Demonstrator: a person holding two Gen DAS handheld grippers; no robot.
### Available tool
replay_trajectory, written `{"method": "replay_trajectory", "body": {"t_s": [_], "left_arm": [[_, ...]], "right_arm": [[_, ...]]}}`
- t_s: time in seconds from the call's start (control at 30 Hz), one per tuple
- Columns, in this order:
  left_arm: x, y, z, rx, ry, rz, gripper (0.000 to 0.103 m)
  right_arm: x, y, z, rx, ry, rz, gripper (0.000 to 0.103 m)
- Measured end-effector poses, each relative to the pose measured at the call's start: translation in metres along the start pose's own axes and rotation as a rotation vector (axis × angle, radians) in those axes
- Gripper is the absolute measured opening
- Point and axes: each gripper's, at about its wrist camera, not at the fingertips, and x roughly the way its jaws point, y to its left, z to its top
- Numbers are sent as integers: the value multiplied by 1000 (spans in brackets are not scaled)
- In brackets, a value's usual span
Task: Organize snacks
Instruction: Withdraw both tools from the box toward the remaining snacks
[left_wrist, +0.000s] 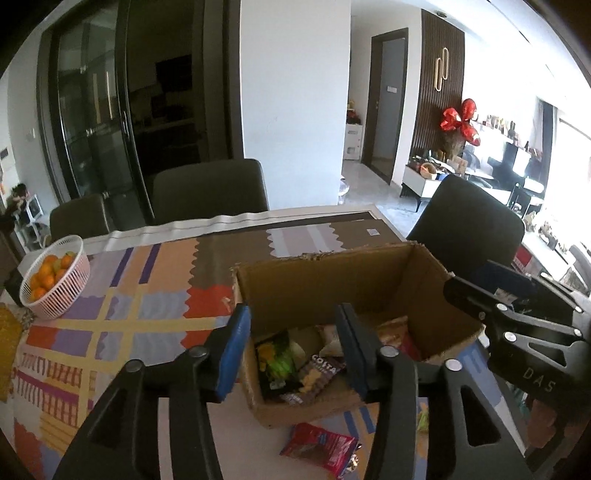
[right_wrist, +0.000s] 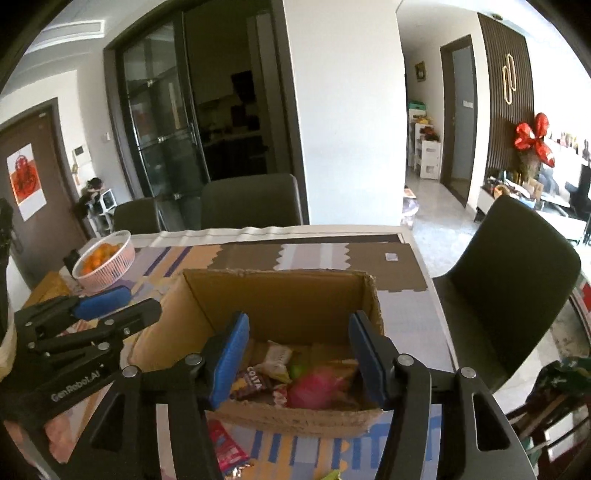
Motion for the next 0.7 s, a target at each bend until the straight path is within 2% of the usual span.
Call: {"method": "replay_trajectory", "body": {"t_s": [0.43, 0.7], "left_arm": [[-52, -10, -39, 50, -37, -47, 52], [-69, -17, -70, 68, -29, -51, 54]], "right_arm": [[-52, 14, -32, -49, -67, 16, 58], [-70, 22, -63, -71, -54, 32, 58]]}}
